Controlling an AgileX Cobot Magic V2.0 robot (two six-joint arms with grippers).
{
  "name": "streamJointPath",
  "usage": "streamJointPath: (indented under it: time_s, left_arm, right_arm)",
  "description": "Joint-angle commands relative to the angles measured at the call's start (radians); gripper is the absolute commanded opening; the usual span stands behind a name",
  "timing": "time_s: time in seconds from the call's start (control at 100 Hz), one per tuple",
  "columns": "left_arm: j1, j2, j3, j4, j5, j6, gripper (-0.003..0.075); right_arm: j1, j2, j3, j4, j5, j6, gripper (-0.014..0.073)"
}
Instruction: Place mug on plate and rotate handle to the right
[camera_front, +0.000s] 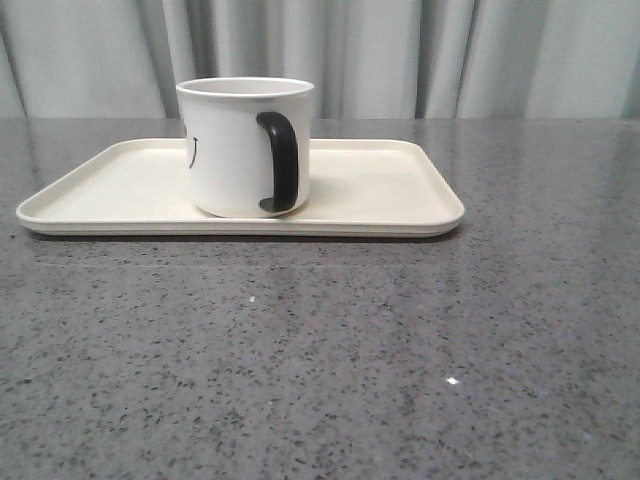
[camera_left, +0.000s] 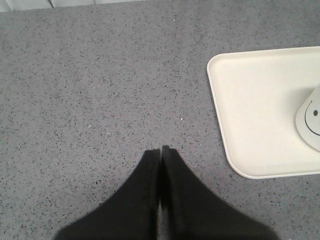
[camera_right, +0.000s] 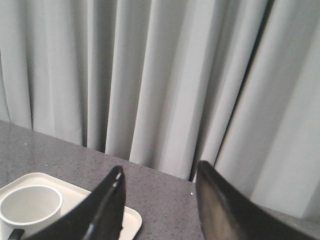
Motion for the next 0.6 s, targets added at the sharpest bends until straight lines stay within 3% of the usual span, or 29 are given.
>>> streamJointPath:
  time_s: [0.0, 0.21, 0.4, 0.59]
  left_arm:
    - [0.004, -0.007, -0.026, -0.009, -0.080, 0.000, -0.0020]
    - [0.004, -0.007, -0.026, -0.009, -0.080, 0.000, -0.0020]
    - [0.004, -0.007, -0.026, -0.011, -0.080, 0.000, -0.0020]
    - [0.004, -0.007, -0.026, -0.011, -0.080, 0.000, -0.0020]
  right_arm:
    - [-0.005, 0.124, -0.147, -0.012, 0.034, -0.012, 0.0348]
    - [-0.003, 0.421, -0.504, -0.008, 0.268, -0.007, 0.0348]
    - [-0.002, 0.678, -0.812, 0.070, 0.467, 0.024, 0.0348]
    - [0.068, 0.855, -1.000, 0.076, 0.502, 0.064, 0.0348]
